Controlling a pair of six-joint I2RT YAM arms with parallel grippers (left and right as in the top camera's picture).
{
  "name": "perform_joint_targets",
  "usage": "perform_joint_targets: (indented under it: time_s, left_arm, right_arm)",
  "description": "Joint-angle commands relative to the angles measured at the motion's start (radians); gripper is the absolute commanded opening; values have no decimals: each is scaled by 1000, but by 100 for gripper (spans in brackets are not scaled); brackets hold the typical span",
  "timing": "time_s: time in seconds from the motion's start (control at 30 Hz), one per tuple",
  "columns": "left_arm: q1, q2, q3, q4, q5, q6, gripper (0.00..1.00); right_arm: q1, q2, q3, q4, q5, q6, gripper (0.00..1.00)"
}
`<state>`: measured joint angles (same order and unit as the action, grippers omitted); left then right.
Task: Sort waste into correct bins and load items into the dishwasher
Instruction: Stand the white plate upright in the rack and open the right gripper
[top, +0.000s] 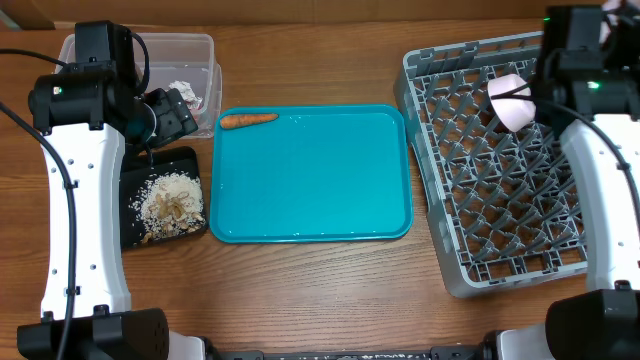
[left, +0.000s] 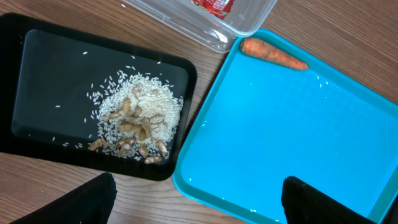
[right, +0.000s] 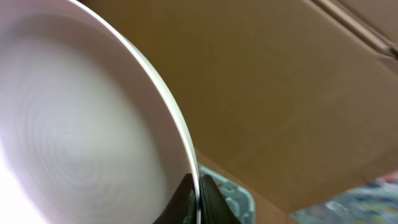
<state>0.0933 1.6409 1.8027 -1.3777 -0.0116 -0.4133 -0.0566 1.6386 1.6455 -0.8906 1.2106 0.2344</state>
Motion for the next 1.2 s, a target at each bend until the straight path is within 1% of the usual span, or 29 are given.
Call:
perform_joint_targets:
  time_s: [0.0, 0.2, 0.4, 0.5, 0.7, 0.83, 1.0, 1.17]
  left_arm:
    - [-3, -6, 17, 2, 6, -6, 87]
    - [-3, -6, 17, 2, 6, -6, 87]
    - [-3, -6, 17, 2, 6, -6, 88]
    - [-3, -6, 17, 1, 13, -6, 87]
    - [-3, -6, 17, 1, 13, -6, 88]
    - [-3, -6, 17, 2, 13, -6, 88]
    - [-3, -6, 17, 1, 13, -5, 88]
    - [-3, -6, 17, -3, 12, -5, 88]
  right_arm:
    - [-38, -6, -3, 8, 59, 1, 4]
    - [-24, 23, -3, -27, 53, 4, 4]
    - [89, 20, -3, -178, 56, 158, 4]
    - [138, 24, -3, -221, 56, 209, 4]
    - [230, 24, -4, -238, 45, 213, 4]
    - [279, 24, -35, -241, 43, 212, 4]
    - [327, 24, -151, -203, 51, 216, 4]
    - [332, 25, -248, -150, 98, 216, 4]
